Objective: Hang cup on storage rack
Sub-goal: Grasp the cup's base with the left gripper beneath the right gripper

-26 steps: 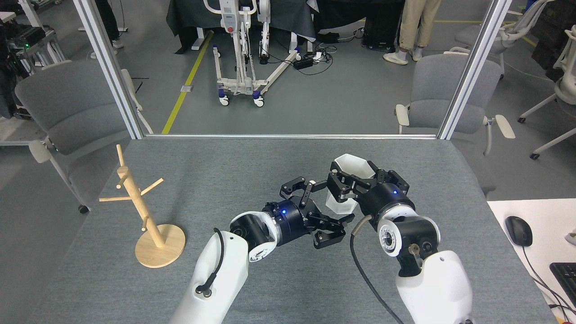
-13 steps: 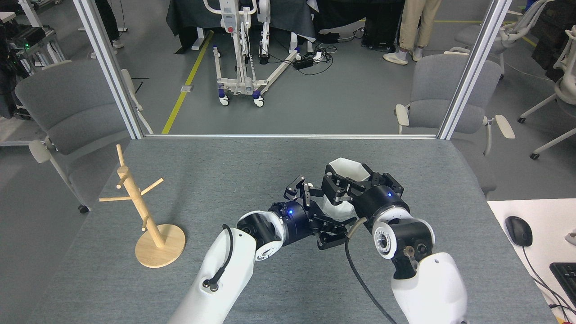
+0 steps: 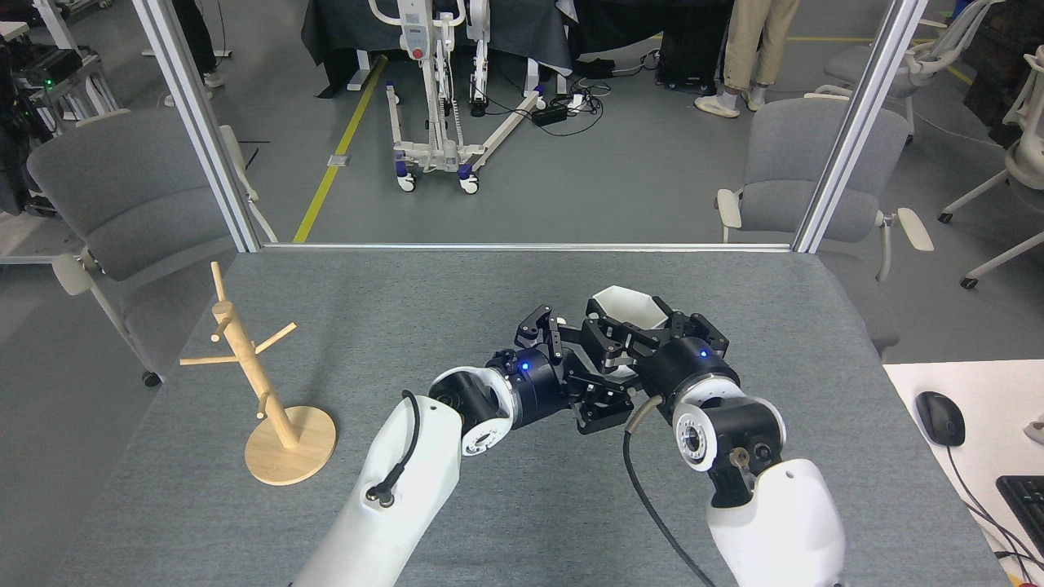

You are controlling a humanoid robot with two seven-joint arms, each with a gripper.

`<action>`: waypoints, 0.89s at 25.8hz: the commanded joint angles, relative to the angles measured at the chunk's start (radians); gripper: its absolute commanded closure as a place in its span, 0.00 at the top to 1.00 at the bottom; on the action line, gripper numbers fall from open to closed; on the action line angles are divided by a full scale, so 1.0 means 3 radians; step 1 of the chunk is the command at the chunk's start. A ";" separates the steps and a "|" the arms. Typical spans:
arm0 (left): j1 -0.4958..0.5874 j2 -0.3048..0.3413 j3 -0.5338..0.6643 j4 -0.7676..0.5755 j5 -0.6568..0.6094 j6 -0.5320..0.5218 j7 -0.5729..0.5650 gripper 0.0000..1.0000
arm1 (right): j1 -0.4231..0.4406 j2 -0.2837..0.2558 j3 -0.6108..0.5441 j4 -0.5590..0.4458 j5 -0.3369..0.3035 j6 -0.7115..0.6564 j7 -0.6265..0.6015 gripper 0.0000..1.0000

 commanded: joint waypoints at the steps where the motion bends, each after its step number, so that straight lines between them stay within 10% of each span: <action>1: -0.0044 0.0000 0.0000 0.0049 0.0019 0.0057 0.0001 0.99 | 0.0018 0.0013 0.0000 -0.0005 0.0001 0.0005 -0.0002 0.00; 13: -0.0028 0.0005 -0.0005 0.0136 -0.0001 0.0123 0.0011 0.95 | 0.0013 0.0013 0.0000 -0.0005 0.0001 0.0005 -0.0002 0.00; 23: -0.0028 0.0020 -0.0016 0.0223 0.0009 0.0077 -0.0122 0.11 | 0.0008 0.0018 0.0006 -0.0005 0.0001 -0.0041 -0.0013 0.00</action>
